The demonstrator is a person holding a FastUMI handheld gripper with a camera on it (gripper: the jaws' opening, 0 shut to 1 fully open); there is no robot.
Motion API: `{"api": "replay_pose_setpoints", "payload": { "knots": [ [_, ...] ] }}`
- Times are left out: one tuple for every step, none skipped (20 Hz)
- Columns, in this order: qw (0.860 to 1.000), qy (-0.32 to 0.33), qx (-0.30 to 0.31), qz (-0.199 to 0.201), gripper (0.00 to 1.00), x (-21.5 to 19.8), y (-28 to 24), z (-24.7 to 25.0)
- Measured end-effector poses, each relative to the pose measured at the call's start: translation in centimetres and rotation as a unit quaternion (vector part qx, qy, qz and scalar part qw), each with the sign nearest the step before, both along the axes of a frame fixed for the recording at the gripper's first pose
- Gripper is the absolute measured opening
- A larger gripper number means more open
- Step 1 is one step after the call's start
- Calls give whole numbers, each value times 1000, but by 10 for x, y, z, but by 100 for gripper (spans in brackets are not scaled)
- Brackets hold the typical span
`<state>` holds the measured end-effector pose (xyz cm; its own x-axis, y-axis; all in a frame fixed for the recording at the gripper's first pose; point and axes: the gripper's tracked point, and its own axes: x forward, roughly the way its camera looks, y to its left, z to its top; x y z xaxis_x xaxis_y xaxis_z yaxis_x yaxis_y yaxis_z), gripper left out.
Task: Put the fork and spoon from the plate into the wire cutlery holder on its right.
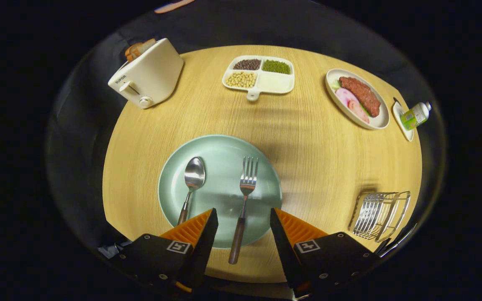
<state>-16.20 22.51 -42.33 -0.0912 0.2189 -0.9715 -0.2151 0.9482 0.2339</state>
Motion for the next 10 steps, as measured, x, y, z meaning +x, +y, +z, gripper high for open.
{"api": "replay_pose_setpoints", "payload": {
  "knots": [
    [1000,9,-4,-3,73,-3,1,-4],
    [1000,14,-10,-6,71,-5,1,-8],
    [1000,17,-15,-8,67,-6,2,-12],
    [999,21,-22,-11,64,-8,2,-14],
    [999,26,-26,-18,59,-9,4,-17],
    [998,36,-31,-29,57,-13,5,-19],
    [997,48,-35,-39,53,-17,7,-23],
    [997,55,-38,-45,52,-19,10,-26],
    [996,59,-43,-47,46,-20,10,-29],
    [995,62,-53,-50,42,-23,8,-31]
  ]
}}
